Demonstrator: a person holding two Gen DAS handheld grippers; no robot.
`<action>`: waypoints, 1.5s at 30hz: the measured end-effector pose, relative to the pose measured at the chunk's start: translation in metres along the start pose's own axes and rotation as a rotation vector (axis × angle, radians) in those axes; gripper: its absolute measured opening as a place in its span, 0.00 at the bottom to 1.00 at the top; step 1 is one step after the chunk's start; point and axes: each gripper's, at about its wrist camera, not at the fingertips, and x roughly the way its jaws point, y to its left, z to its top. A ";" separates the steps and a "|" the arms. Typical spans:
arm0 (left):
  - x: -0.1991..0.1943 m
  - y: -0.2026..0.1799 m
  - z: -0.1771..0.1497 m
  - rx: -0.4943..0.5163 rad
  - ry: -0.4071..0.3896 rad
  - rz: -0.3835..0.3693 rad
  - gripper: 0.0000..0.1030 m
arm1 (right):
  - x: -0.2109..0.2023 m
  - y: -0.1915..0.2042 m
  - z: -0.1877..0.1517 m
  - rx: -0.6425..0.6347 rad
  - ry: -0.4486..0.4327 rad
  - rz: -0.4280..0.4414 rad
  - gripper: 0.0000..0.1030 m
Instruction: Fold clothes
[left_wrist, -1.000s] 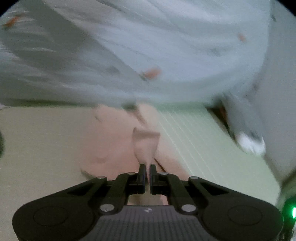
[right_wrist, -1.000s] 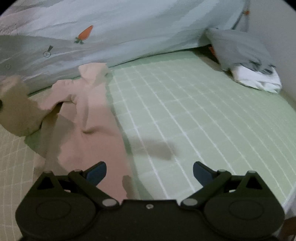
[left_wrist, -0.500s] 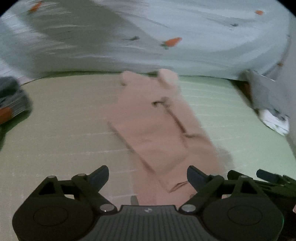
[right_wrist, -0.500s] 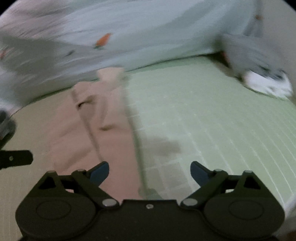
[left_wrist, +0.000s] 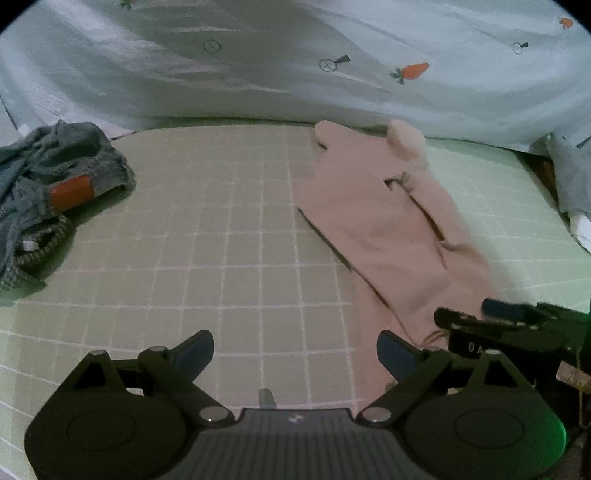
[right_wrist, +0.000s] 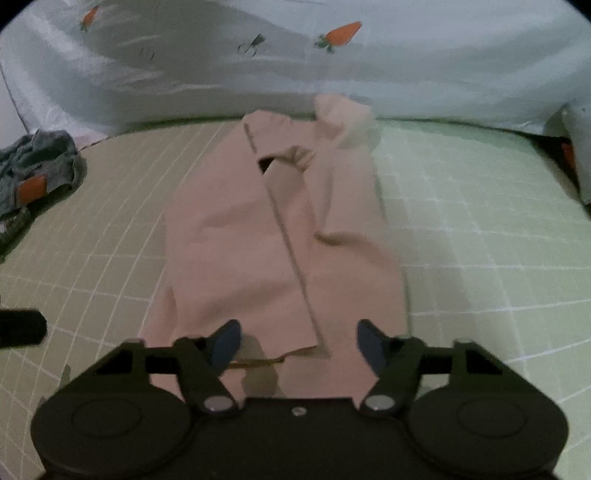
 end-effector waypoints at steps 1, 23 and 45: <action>-0.001 0.001 0.001 0.002 -0.001 0.002 0.92 | 0.001 0.002 -0.001 -0.003 0.006 -0.003 0.58; -0.006 -0.032 -0.021 0.080 0.006 -0.084 0.92 | -0.103 -0.015 -0.038 0.125 -0.193 0.042 0.03; 0.019 -0.061 -0.058 0.171 0.118 -0.082 0.92 | -0.073 -0.050 -0.092 0.285 0.021 -0.055 0.79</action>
